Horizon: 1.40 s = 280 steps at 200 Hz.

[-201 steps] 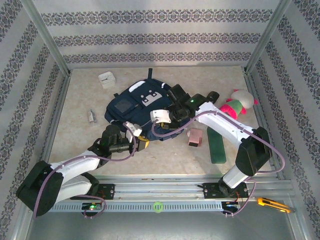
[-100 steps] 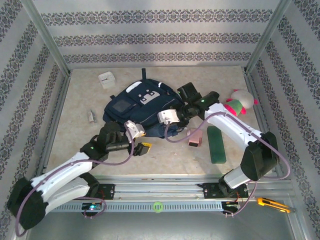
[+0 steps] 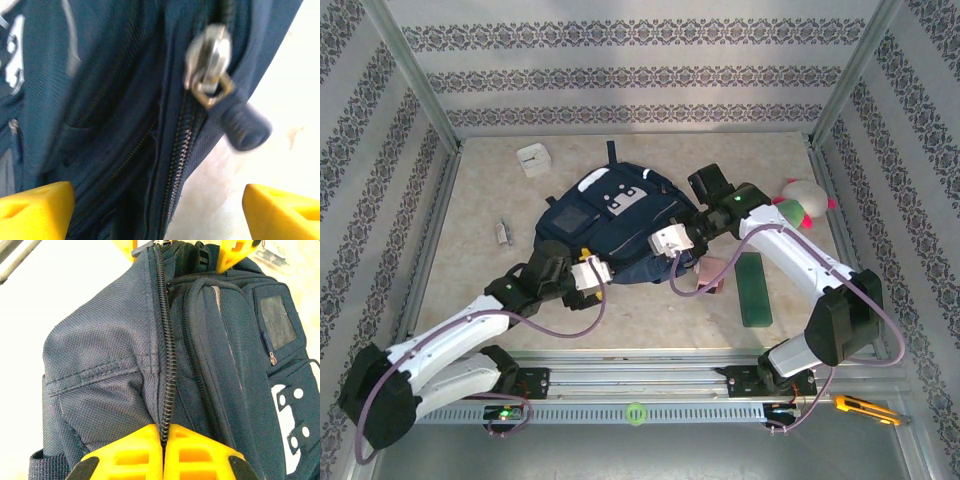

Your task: Pack the student bag

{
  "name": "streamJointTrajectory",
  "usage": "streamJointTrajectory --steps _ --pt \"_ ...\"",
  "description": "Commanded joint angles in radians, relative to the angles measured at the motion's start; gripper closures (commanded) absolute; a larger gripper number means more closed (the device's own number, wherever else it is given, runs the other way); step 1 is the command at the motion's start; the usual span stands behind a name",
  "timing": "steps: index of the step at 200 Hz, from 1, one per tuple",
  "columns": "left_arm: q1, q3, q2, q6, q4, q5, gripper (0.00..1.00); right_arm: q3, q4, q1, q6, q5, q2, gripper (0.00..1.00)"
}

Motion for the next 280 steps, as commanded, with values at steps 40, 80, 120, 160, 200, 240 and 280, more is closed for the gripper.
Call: streamJointTrajectory --steps 40,80,120,160,200,240,280 --pt "-0.007 0.001 0.066 0.054 0.132 0.022 0.5 -0.001 0.004 -0.056 -0.01 -0.16 -0.053 1.0" --pt "0.004 -0.024 0.018 -0.021 0.168 0.111 1.0 -0.04 0.07 -0.113 0.124 -0.147 -0.067 1.0" --pt "0.004 -0.087 0.031 -0.273 0.338 0.281 1.0 -0.195 0.19 -0.14 0.403 -0.035 -0.124 0.84" --pt "0.004 -0.141 0.073 -0.453 0.507 0.326 1.0 -0.328 0.302 -0.108 0.751 0.06 -0.261 0.57" --pt "0.004 -0.152 0.083 -0.478 0.527 0.343 1.0 -0.274 0.243 -0.005 1.336 0.294 -0.394 0.43" --pt "0.004 -0.153 0.109 -0.494 0.542 0.359 1.0 -0.313 0.293 0.214 1.964 0.342 -0.486 0.45" --pt "0.004 -0.138 0.123 -0.506 0.54 0.372 1.0 -0.439 0.495 0.426 2.477 0.49 -0.514 0.52"
